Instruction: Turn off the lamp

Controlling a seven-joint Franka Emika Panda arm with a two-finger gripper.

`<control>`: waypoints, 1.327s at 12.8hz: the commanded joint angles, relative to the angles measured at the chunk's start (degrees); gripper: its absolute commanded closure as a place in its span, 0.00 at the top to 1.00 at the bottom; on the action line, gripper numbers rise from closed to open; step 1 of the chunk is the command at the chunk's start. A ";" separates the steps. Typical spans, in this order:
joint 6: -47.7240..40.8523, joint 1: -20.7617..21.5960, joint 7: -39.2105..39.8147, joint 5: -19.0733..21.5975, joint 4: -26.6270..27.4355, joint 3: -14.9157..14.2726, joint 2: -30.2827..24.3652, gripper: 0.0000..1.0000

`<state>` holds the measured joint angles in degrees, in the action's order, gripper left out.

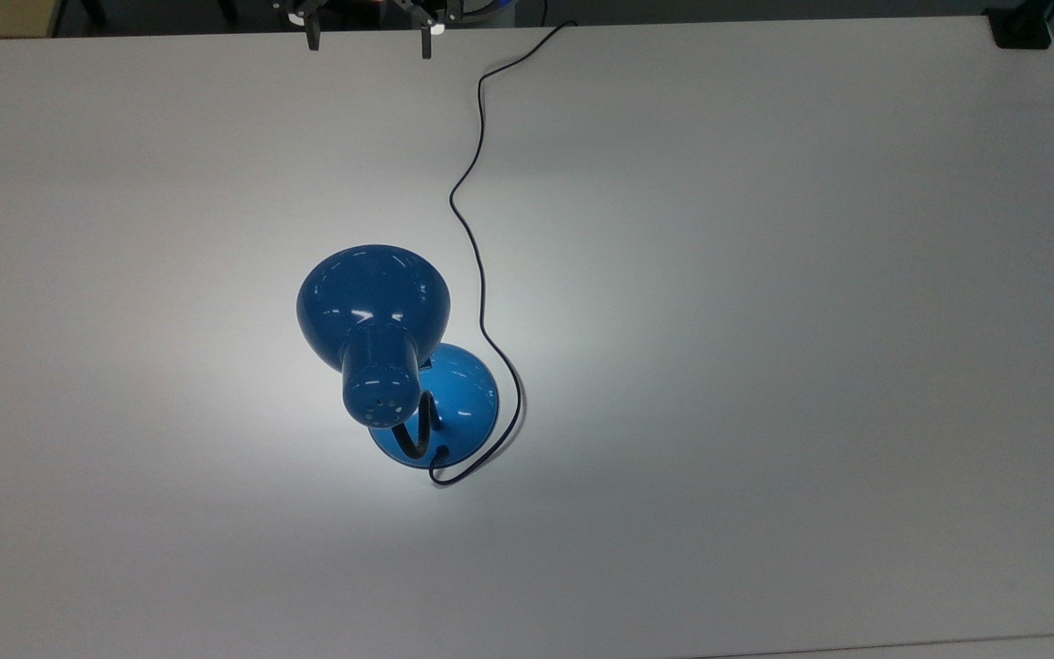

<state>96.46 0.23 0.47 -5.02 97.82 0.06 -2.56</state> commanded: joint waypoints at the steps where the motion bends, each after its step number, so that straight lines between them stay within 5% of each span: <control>1: -1.45 -0.05 -0.82 -0.16 0.44 0.29 -0.78 1.00; 14: -1.45 -0.05 -0.30 -0.16 0.44 0.29 -0.52 1.00; 15: -1.45 0.03 -0.21 -0.16 0.53 0.29 -0.52 0.96; 16: -1.45 0.03 -0.03 -0.16 0.53 0.29 -0.43 0.81; 17: -1.45 0.03 0.67 -0.16 0.53 0.38 -0.43 0.56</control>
<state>96.46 0.23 0.47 -5.02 97.89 0.07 -2.48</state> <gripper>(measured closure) 0.035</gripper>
